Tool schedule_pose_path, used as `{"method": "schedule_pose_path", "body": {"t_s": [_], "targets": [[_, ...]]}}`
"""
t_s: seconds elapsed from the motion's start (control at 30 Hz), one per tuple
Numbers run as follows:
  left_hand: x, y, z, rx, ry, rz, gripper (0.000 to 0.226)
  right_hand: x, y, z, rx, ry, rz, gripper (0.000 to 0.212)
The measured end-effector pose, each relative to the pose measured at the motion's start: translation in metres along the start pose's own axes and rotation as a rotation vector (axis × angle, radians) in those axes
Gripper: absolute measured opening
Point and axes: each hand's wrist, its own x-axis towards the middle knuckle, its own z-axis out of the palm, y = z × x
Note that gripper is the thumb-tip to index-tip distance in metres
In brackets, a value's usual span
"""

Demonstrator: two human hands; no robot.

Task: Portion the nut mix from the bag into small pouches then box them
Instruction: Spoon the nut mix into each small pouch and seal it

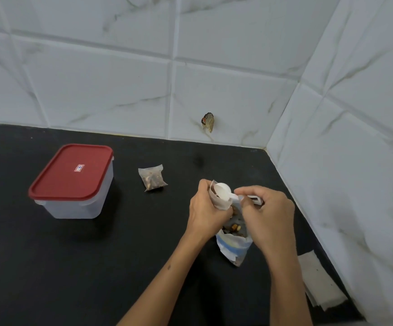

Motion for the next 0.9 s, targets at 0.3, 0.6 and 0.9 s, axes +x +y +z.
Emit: {"method": "schedule_pose_path", "body": {"t_s": [0.3, 0.6, 0.9], "targets": [[0.002, -0.004, -0.003, 0.021, -0.024, -0.010, 0.040, 0.003, 0.002, 0.003, 0.202, 0.186, 0.083, 0.019], [0.007, -0.011, -0.009, -0.047, -0.034, -0.088, 0.052, 0.005, 0.081, 0.048, 0.275, 0.154, 0.631, 0.019], [0.016, -0.012, -0.018, -0.425, -0.044, -0.360, 0.072, 0.005, 0.075, 0.062, -0.245, 0.026, 0.461, 0.008]]}}
